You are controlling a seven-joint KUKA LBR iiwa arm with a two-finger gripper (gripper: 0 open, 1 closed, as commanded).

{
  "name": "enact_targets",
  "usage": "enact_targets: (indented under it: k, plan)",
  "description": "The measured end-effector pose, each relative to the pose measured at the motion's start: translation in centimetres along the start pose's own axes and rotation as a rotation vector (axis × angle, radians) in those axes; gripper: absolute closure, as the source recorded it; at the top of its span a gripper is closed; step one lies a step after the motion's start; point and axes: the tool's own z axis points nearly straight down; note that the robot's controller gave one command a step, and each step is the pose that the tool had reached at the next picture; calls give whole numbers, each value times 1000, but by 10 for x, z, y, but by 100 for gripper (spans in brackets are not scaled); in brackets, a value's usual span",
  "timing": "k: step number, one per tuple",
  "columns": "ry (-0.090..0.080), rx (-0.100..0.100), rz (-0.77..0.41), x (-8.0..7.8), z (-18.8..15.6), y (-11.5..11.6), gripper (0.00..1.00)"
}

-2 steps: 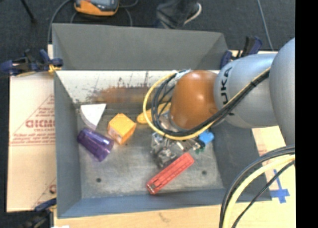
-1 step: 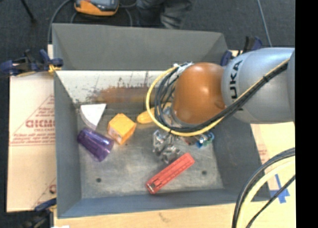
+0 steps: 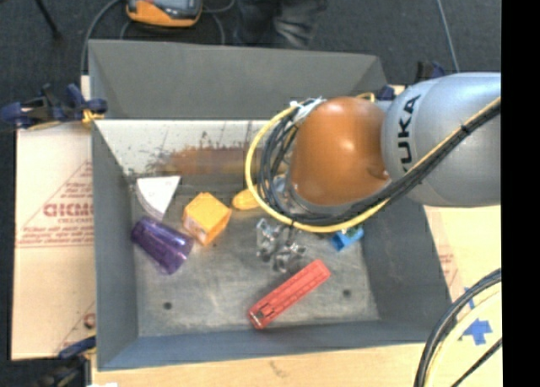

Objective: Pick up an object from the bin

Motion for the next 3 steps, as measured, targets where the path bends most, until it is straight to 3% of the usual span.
enact_targets:
  k: [1,2,3]
  plan:
    - [-1,-1,194,16,-19,-6,100]
    - [2,-1,165,38,-34,15,100]
    - [-1,1,312,60,-56,6,0]
